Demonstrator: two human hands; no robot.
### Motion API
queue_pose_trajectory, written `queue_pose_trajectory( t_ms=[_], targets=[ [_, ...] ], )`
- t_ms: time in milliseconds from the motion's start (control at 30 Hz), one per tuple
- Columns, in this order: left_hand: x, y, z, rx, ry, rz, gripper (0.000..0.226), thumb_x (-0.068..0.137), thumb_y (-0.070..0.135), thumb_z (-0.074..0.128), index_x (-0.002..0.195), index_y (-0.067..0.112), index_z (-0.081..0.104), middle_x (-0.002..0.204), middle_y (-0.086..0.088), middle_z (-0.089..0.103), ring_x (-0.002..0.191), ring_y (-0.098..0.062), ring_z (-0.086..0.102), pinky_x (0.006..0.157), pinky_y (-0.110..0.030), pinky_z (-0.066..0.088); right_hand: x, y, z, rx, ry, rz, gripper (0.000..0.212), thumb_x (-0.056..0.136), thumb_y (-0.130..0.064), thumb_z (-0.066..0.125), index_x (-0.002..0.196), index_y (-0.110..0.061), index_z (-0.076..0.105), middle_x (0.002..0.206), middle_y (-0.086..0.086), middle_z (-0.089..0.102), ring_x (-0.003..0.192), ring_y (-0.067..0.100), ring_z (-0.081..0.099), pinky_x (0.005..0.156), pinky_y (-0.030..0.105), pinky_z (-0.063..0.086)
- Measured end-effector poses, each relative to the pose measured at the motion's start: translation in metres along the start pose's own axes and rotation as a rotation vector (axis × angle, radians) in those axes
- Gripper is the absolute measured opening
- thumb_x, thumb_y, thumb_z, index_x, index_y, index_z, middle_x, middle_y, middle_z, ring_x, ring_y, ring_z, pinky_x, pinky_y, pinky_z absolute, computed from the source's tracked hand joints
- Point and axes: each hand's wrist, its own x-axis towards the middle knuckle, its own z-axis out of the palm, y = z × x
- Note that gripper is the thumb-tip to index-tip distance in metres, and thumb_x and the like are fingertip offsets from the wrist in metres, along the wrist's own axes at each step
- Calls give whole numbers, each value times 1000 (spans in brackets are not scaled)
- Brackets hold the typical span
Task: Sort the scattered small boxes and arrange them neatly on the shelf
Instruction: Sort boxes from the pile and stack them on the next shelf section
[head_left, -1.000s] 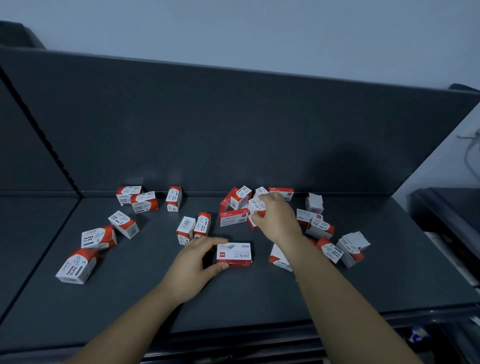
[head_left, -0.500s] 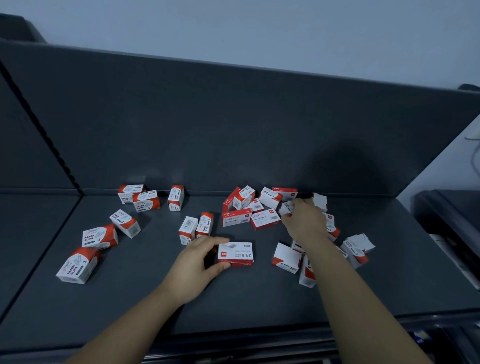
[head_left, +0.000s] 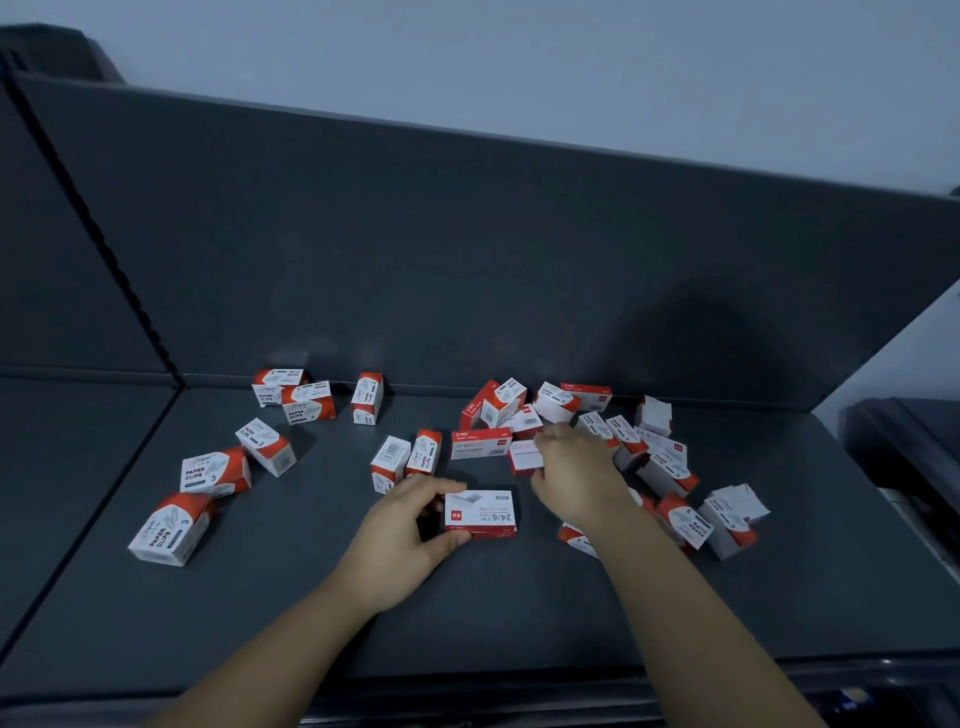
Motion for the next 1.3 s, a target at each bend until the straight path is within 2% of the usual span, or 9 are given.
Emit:
queue_pose_trajectory(
  t_ms=[133,267,367,500,700,800,933,1067,1300],
  targets=[
    [0,3,-1,-25,19,7,46,76,20,82,108,43,59,105,22,60,103,0,56,85,-5,40,-8,-2,-9,153,-53,-62,42,93,-28,49,135,-23,56,136,-3,54,124,19,49,111,41,24],
    [0,5,-1,-35,21,12,46,76,19,82,107,43,59,104,22,60,102,0,57,84,-5,40,2,-18,-22,309,117,-69,39,94,-35,52,132,-28,56,131,-8,57,121,16,51,105,42,31],
    [0,4,0,-33,25,20,45,75,19,82,107,42,60,103,21,61,100,-3,58,84,-8,43,9,-42,-18,327,68,-141,32,94,-43,52,121,-29,62,121,-9,61,115,16,54,99,40,28],
    [0,4,0,-35,29,26,44,76,19,82,108,38,61,104,21,60,101,-2,58,84,-7,42,15,-42,-11,380,109,-79,27,97,-30,52,122,-28,62,118,-6,66,113,18,57,99,37,31],
    [0,1,1,-35,25,28,43,76,20,82,110,38,61,106,21,61,101,-2,58,86,-8,42,-1,13,-22,803,8,62,20,97,-15,48,104,-29,60,109,-12,59,95,9,57,72,23,46],
    [0,0,2,-39,32,25,44,76,19,82,110,38,61,106,20,61,101,-2,58,85,-7,41,-5,22,-12,627,-108,21,25,101,-17,45,118,-25,61,120,-4,58,107,14,54,82,26,42],
    [1,-1,2,-27,24,22,45,76,20,82,109,40,60,107,19,60,101,-3,58,85,-9,42,-7,17,-6,541,-13,-82,36,102,-25,47,138,-21,51,143,-5,45,133,10,37,107,23,25],
    [2,-3,3,4,25,39,46,76,22,81,110,42,58,109,19,60,103,-1,57,89,-14,45,-15,20,0,699,-178,-147,53,94,-32,63,144,-30,45,144,-13,47,130,4,44,110,28,37],
    [2,-2,6,133,-12,99,41,79,38,77,115,36,59,113,24,59,110,-1,52,95,-23,44,-19,12,12,703,-33,-262,55,88,-6,67,137,-28,54,136,-9,53,125,6,49,105,23,39]
  ],
)
